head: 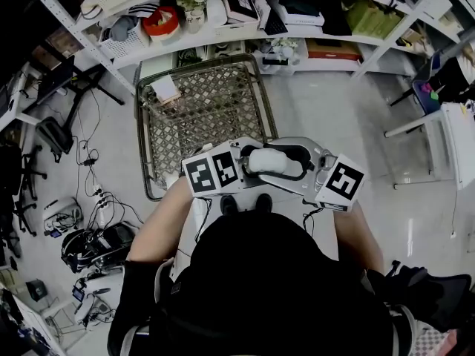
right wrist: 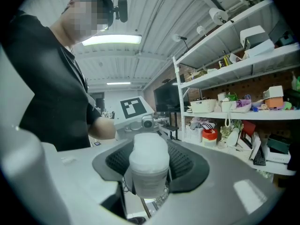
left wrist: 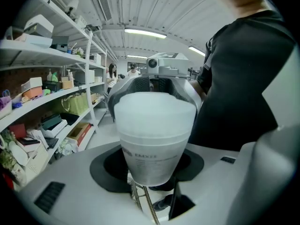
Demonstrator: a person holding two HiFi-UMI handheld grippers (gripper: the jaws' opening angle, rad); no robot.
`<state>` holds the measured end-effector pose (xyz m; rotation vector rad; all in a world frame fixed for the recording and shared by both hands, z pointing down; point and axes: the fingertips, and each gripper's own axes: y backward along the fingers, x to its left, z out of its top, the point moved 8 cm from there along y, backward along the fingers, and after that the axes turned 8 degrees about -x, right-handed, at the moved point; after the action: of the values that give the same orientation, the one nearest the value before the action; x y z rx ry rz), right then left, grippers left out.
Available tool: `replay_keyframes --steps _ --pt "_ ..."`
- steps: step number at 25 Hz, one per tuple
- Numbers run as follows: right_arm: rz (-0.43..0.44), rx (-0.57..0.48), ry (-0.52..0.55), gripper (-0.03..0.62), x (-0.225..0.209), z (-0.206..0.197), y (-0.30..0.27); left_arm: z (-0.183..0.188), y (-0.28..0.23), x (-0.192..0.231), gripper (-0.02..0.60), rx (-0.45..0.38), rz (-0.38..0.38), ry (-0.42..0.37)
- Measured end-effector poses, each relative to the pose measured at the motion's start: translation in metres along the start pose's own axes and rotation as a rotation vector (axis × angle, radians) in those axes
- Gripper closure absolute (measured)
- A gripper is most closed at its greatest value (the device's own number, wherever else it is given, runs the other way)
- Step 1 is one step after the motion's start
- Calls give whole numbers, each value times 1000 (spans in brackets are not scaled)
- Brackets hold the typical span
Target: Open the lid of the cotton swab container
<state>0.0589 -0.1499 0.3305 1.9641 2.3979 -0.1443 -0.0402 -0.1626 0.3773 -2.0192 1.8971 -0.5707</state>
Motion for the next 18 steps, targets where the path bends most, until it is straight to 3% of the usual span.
replay_keyframes --steps 10,14,18 --pt "-18 28 38 362 2 -1 -3 -2 -1 1 370 31 -4 22" --pt "-53 29 103 365 3 7 -5 -5 -2 4 371 9 -14 84" --pt "-33 31 108 362 3 9 -7 -4 0 4 370 -4 24 52"
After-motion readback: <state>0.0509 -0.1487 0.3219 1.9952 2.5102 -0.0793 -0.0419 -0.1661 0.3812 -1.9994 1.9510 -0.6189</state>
